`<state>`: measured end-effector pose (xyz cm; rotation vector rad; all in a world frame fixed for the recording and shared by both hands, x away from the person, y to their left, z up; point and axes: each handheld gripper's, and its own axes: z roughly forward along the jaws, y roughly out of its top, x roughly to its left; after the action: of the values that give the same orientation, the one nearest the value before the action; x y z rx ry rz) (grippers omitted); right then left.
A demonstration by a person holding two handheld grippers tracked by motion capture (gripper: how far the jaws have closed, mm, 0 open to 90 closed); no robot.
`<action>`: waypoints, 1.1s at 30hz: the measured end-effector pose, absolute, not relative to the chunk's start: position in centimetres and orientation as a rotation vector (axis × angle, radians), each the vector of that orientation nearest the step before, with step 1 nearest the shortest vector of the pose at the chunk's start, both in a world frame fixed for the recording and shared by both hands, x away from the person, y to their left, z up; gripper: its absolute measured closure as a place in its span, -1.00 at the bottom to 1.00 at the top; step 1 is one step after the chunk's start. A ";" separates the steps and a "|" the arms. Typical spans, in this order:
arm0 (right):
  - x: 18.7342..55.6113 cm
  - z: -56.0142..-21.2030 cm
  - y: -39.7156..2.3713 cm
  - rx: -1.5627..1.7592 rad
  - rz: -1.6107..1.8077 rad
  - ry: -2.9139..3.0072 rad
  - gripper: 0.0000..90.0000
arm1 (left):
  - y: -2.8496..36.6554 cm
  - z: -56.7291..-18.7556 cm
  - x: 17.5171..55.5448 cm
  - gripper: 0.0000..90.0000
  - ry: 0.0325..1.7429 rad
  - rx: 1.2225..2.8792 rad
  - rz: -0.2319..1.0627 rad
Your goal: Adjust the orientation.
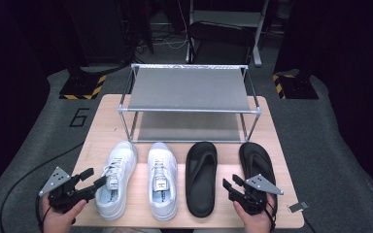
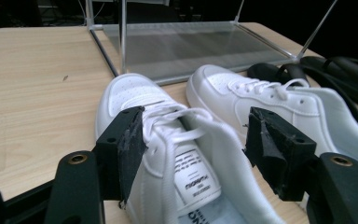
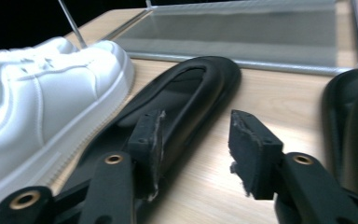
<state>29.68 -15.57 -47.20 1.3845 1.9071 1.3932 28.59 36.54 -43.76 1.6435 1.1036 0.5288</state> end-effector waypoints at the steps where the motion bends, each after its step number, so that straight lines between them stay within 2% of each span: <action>1: 29.8 -47.2 -15.6 1.389 1.400 1.903 0.23 | 36.5 -43.7 28.6 -0.17 1.106 1.644 0.512; 4: 30.0 -47.2 -15.3 1.382 1.370 1.899 0.22 | 36.3 -43.7 28.8 -0.05 1.120 1.624 0.485; 11: 30.1 -47.2 -14.0 1.324 1.343 1.953 0.19 | 35.2 -43.5 29.0 -0.06 1.104 1.657 0.478; 20: 30.0 -47.5 -12.7 1.382 1.347 1.975 0.34 | 32.9 -42.7 27.4 -0.02 1.023 1.723 0.472; 33: 31.9 -49.4 -12.4 1.509 1.319 2.008 0.23 | 32.6 -42.8 27.1 0.01 1.037 1.728 0.477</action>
<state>31.87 -12.40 -49.42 1.5087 2.0083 1.3185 27.15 32.62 -42.77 1.7277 1.0367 0.4774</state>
